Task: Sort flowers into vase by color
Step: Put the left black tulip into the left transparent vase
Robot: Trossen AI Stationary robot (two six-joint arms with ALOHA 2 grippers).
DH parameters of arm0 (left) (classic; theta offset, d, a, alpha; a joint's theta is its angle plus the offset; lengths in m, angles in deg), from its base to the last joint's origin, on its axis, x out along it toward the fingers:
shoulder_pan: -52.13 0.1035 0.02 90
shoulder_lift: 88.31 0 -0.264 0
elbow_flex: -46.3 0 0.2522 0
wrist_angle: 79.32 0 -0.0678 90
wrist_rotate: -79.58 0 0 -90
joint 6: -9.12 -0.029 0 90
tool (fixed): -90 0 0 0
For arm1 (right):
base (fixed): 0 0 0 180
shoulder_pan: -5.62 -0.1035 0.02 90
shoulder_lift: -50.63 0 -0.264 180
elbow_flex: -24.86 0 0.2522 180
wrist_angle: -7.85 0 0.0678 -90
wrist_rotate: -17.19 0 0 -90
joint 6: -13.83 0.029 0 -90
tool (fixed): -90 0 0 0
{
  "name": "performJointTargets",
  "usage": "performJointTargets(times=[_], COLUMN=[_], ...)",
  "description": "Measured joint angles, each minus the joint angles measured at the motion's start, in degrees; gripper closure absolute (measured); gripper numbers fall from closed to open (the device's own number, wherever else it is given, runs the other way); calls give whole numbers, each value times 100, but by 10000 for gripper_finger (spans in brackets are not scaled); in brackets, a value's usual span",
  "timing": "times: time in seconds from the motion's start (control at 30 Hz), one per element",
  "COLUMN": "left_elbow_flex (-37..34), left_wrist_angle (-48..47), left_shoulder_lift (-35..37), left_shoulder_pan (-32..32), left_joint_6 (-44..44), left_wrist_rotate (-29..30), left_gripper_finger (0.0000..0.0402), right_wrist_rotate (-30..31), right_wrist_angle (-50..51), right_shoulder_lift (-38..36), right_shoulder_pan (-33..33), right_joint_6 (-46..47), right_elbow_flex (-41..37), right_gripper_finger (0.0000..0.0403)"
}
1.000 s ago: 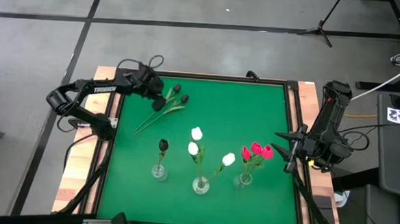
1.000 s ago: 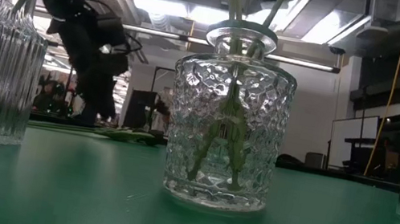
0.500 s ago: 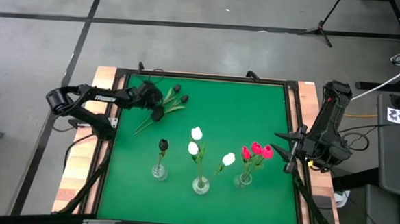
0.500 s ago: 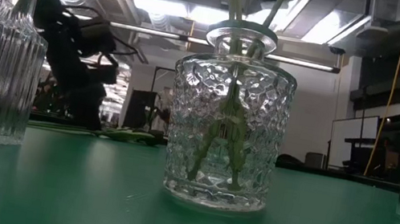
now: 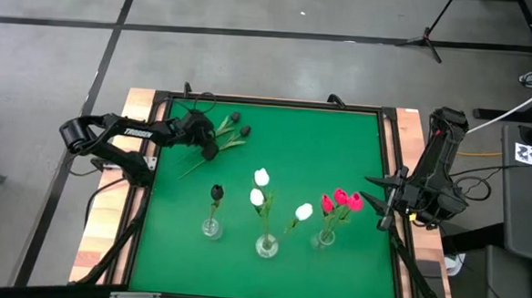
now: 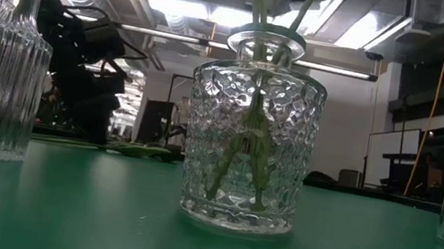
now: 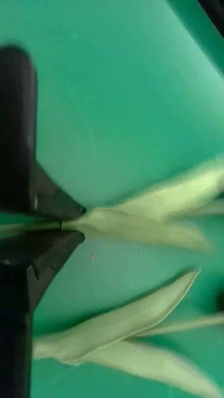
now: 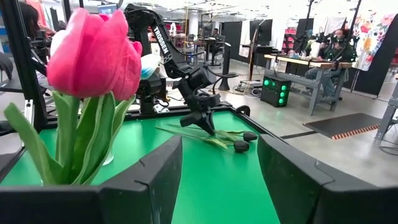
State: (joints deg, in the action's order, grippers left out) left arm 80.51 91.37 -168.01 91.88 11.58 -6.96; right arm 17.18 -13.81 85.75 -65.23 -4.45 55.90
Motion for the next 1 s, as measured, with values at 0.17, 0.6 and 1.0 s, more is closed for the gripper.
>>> performJointTargets(times=[0.17, 0.6, 1.0], left_elbow_flex=[-10, -24, -26], left_wrist_angle=[94, 887, 1736], left_shoulder_lift=[3, 2794, 6310], left_shoulder_pan=[4, -44, -1212], left_joint_6=[684, 1729, 1340], left_wrist_rotate=[16, 54, 338], left_gripper_finger=[384, 397, 400], right_wrist_rotate=[0, -15, -20], right_wrist_angle=[0, -8, -26], right_shoulder_lift=[0, 0, 0], right_shoulder_pan=[-1, 1, 1], right_joint_6=[0, 45, 48], right_elbow_flex=[0, 0, 0], right_gripper_finger=[194, 194, 194])
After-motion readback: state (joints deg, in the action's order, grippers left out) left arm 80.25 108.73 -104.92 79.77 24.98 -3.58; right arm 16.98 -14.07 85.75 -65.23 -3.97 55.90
